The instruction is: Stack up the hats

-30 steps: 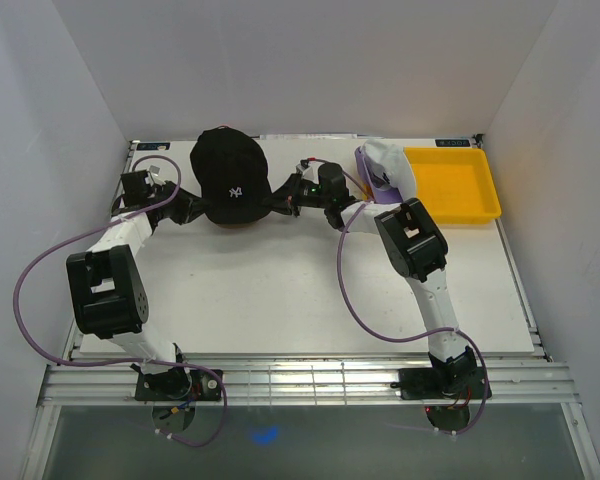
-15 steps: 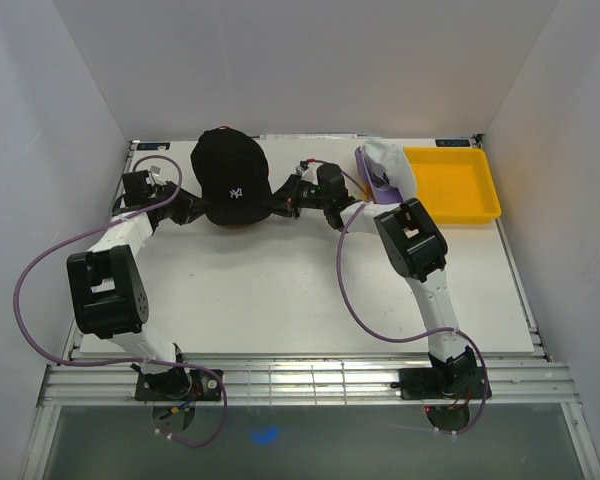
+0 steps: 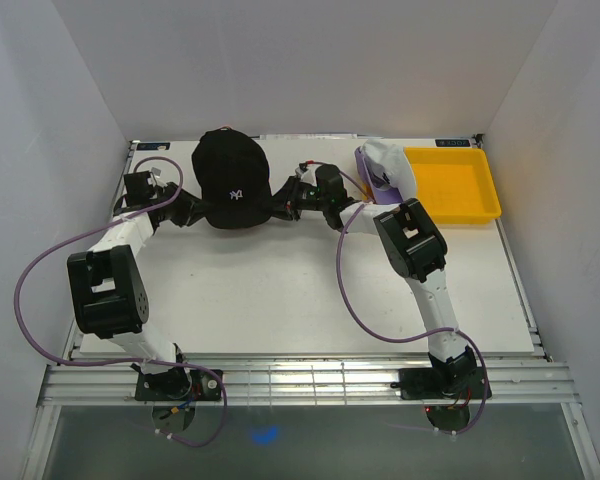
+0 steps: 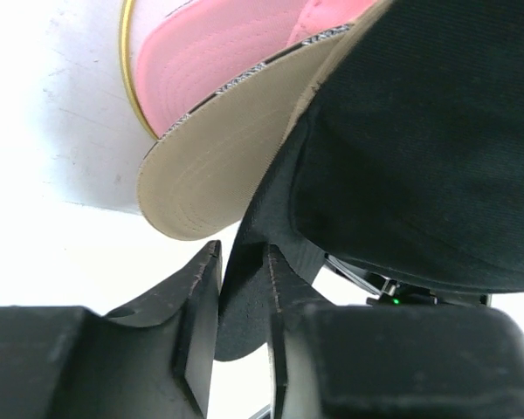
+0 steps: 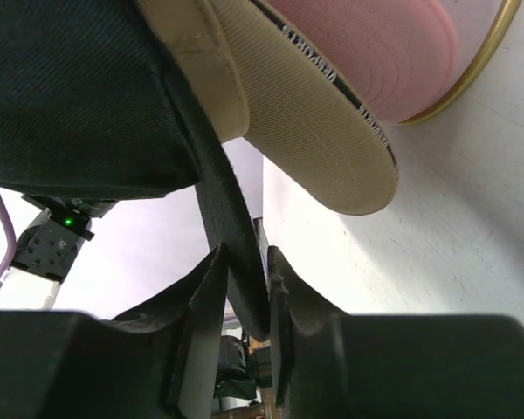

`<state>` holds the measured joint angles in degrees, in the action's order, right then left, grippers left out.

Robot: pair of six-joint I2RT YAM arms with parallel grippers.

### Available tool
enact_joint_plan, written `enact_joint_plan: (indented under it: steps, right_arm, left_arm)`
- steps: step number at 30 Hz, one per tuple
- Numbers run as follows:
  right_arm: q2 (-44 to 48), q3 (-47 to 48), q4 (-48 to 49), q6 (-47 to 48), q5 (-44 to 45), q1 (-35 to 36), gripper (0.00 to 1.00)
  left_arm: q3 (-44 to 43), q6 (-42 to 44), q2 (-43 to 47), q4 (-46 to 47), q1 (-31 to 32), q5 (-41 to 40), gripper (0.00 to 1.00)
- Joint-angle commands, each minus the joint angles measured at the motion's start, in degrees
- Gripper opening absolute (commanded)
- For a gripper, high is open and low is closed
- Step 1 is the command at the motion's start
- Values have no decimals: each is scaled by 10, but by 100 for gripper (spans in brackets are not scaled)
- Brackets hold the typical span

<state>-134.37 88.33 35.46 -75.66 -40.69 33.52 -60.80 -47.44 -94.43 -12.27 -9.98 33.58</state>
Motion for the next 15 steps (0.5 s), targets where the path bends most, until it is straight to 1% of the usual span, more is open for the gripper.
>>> enact_joint_plan:
  steps: [1, 8, 15]
  right_arm:
    - [-5, -9, -66, 31, -30, 24, 29]
    - [0, -5, -82, 43, -26, 24, 33]
    - [3, -2, -94, 52, -25, 24, 37]
  left_arm:
    - [-2, 10, 8, -43, 11, -25, 34]
    - [1, 12, 14, -44, 11, -26, 40]
    - [2, 16, 20, -48, 12, -27, 50]
